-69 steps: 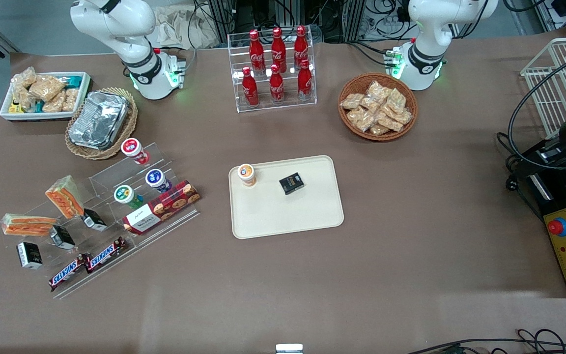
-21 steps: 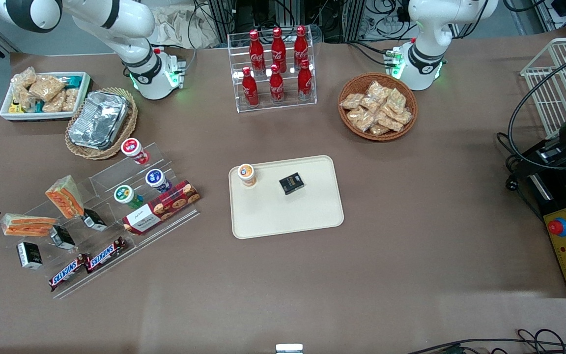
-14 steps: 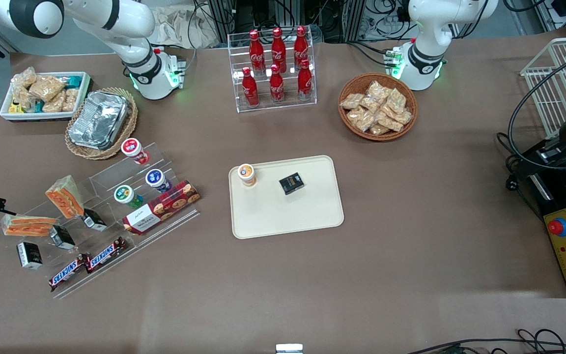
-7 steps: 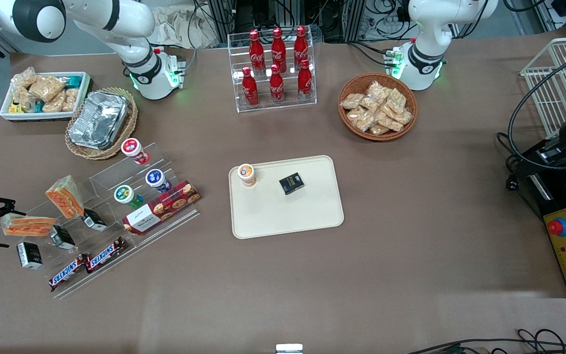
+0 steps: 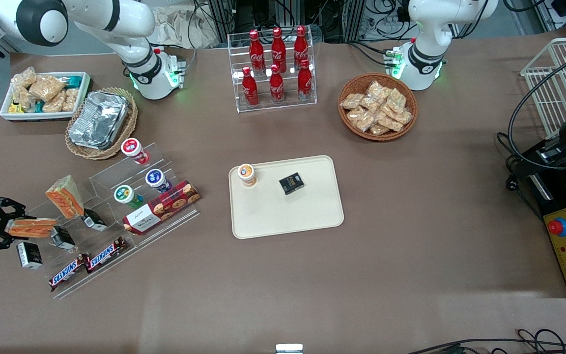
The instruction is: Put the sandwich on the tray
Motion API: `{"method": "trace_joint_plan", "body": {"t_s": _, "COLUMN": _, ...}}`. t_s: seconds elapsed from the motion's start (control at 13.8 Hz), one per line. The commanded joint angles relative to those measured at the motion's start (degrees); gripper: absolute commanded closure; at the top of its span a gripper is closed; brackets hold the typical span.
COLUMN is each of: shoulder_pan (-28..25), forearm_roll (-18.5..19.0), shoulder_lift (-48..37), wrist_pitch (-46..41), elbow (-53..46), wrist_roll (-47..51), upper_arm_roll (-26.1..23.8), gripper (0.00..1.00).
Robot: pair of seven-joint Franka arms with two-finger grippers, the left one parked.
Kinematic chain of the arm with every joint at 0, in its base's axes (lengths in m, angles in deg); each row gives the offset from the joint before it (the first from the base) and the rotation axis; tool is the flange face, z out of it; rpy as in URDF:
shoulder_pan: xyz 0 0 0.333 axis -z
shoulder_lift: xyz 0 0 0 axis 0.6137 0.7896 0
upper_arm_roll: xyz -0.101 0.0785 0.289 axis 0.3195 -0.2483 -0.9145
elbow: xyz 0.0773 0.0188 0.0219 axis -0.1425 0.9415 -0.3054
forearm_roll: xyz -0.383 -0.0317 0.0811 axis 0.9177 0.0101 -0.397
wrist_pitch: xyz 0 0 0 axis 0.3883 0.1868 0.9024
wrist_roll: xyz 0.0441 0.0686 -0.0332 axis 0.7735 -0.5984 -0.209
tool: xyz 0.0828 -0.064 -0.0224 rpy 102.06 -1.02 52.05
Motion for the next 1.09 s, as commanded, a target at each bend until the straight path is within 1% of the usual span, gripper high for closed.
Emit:
{"method": "trace_joint_plan", "body": {"t_s": 0.0, "shoulder_pan": 0.1, "forearm_roll": -0.3, "shoulder_lift": 0.2, "wrist_pitch": -2.3, "elbow": -1.1, "wrist_roll": -3.9, "upper_arm_roll": 0.4, "gripper": 0.58}}
{"method": "trace_joint_plan", "body": {"t_s": 0.07, "shoulder_pan": 0.3, "forearm_roll": -0.3, "shoulder_lift": 0.0, "wrist_pitch": -2.3, "elbow": -1.1, "wrist_roll": -5.1, "upper_arm_roll": 0.5, "gripper": 0.6}}
{"method": "trace_joint_plan", "body": {"t_s": 0.22, "shoulder_pan": 0.7, "forearm_roll": -0.3, "shoulder_lift": -0.3, "wrist_pitch": -2.5, "elbow": -1.1, "wrist_roll": -6.1, "upper_arm_roll": 0.5, "gripper": 0.62}}
{"method": "trace_joint_plan", "body": {"t_s": 0.36, "shoulder_pan": 0.7, "forearm_roll": -0.3, "shoulder_lift": -1.0, "wrist_pitch": -3.9, "elbow": -1.2, "wrist_roll": -10.4, "upper_arm_roll": 0.7, "gripper": 0.64}}
{"method": "trace_joint_plan", "body": {"t_s": 0.51, "shoulder_pan": 1.0, "forearm_roll": -0.2, "shoulder_lift": -2.3, "wrist_pitch": -4.2, "elbow": -1.2, "wrist_roll": -14.0, "upper_arm_roll": 0.9, "gripper": 0.64}}
{"method": "trace_joint_plan", "body": {"t_s": 0.65, "shoulder_pan": 1.9, "forearm_roll": -0.2, "shoulder_lift": -3.6, "wrist_pitch": -5.6, "elbow": -1.2, "wrist_roll": -21.2, "upper_arm_roll": 1.0, "gripper": 0.64}}
{"method": "trace_joint_plan", "body": {"t_s": 0.8, "shoulder_pan": 2.0, "forearm_roll": 1.0, "shoulder_lift": -4.7, "wrist_pitch": -5.6, "elbow": -1.3, "wrist_roll": -24.9, "upper_arm_roll": 1.0, "gripper": 0.63}}
{"method": "trace_joint_plan", "body": {"t_s": 0.95, "shoulder_pan": 2.0, "forearm_roll": 1.2, "shoulder_lift": -5.3, "wrist_pitch": -5.6, "elbow": -1.3, "wrist_roll": -28.5, "upper_arm_roll": 1.1, "gripper": 0.63}}
{"method": "trace_joint_plan", "body": {"t_s": 1.02, "shoulder_pan": 2.0, "forearm_roll": 2.5, "shoulder_lift": -5.8, "wrist_pitch": -5.6, "elbow": -1.3, "wrist_roll": -30.0, "upper_arm_roll": 1.2, "gripper": 0.63}}
